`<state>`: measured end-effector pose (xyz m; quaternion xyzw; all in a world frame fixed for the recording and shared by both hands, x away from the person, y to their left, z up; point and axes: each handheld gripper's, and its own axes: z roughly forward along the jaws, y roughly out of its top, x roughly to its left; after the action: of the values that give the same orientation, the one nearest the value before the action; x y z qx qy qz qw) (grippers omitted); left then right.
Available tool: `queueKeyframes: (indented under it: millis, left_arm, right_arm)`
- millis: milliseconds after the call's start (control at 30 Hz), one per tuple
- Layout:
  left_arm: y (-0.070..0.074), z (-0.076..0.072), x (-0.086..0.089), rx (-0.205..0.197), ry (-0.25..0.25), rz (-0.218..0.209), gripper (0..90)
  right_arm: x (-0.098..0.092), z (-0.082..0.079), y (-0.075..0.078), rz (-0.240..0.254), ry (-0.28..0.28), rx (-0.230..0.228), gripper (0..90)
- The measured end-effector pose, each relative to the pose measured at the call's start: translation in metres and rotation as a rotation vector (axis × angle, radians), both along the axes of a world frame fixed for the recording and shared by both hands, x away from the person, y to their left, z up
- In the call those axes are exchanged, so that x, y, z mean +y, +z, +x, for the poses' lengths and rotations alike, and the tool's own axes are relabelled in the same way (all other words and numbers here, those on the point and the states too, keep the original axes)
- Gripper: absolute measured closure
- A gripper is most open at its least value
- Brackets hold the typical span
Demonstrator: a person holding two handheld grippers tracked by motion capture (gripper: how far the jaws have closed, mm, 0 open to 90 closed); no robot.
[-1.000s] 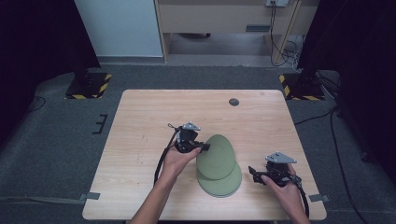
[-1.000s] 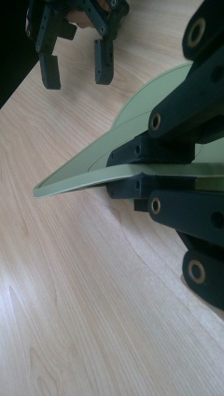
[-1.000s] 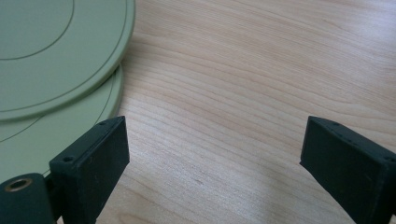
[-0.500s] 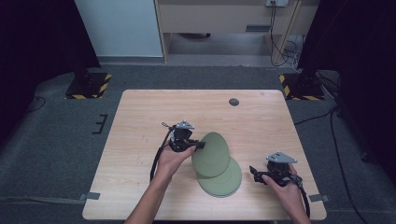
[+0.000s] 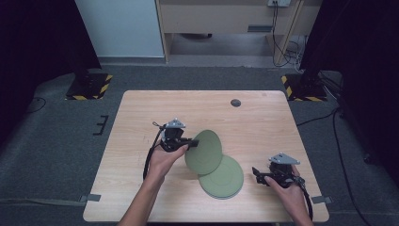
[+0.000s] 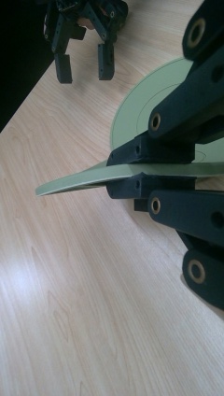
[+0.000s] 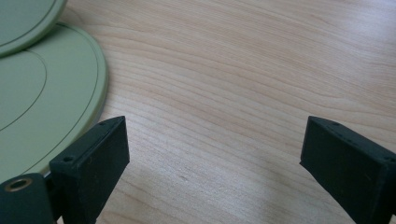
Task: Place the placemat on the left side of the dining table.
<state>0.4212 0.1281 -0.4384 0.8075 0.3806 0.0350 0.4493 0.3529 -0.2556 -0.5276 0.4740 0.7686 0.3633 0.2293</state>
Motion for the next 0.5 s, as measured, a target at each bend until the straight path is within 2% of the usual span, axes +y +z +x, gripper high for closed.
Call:
queueKeyframes:
  millis: [500]
  left_arm:
    - [0.013, 0.000, 0.010, -0.034, 0.015, -0.015, 85.3]
  right_arm:
    - [-0.003, 0.002, -0.001, 0.003, -0.010, 0.007, 8.0]
